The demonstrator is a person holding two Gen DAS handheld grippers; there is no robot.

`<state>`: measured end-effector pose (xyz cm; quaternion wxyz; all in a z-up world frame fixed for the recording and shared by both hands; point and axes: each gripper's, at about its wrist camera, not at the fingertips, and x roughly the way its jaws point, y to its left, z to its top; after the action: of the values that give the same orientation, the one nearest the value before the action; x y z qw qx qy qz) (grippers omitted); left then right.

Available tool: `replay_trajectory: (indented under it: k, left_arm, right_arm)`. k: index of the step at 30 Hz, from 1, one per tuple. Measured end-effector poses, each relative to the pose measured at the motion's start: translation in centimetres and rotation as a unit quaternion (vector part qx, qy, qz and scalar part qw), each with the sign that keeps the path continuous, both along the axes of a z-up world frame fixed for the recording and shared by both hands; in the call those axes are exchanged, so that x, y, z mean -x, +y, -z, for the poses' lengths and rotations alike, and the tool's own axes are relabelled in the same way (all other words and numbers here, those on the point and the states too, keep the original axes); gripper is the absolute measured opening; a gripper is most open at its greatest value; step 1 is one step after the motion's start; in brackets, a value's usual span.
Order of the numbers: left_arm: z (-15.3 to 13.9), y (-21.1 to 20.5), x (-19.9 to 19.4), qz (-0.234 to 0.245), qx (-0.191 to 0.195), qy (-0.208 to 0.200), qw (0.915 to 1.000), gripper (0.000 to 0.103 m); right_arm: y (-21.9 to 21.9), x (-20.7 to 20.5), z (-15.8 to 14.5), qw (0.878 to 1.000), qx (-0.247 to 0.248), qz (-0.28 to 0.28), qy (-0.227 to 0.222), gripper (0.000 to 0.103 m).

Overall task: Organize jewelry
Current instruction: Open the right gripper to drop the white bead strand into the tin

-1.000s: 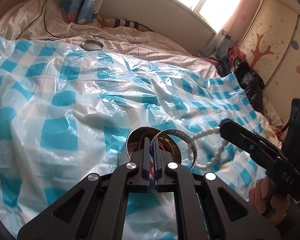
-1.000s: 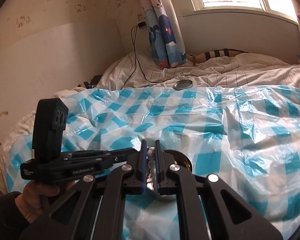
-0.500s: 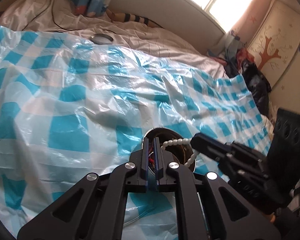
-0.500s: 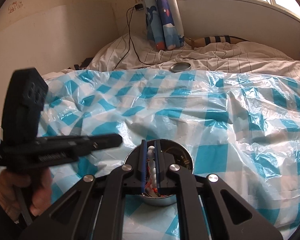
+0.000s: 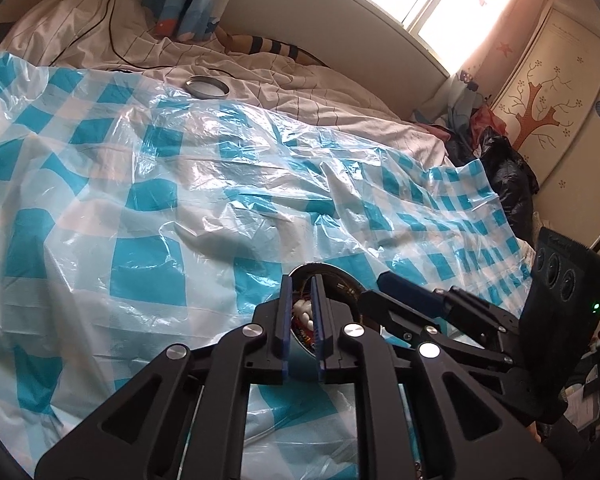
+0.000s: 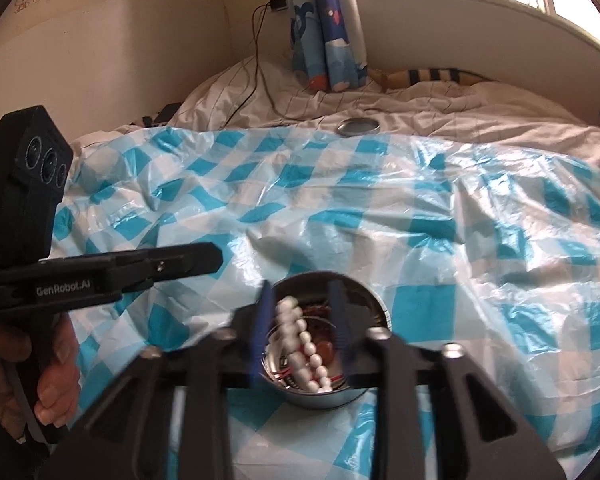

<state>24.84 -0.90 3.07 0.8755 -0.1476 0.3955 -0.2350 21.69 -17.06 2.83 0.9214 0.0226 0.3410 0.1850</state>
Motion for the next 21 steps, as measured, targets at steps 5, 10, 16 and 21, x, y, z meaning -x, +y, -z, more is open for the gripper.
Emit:
replay_trajectory:
  k: [5,10,16,21]
  left_arm:
    - [-0.1,-0.1,0.1,0.0,0.0,0.002,1.0,0.012]
    - [-0.1,0.0,0.1,0.0,0.001,0.0,1.0,0.013]
    - [-0.4,-0.1,0.4,0.001,0.002,-0.005,1.0,0.014]
    - [-0.5,-0.2,0.5,0.0,0.002,-0.003,1.0,0.018]
  right_arm:
    - [-0.4,-0.4,-0.3,0.999,-0.012,0.013,0.027,0.034]
    - [-1.4,-0.6,-1.0,0.997,-0.046,0.028,0.051,0.039]
    - [-2.0,-0.2,-3.0,0.997,-0.052,0.043,0.045,0.045]
    - [-2.2,0.0,-3.8,0.997,-0.042,0.058,0.04,0.061]
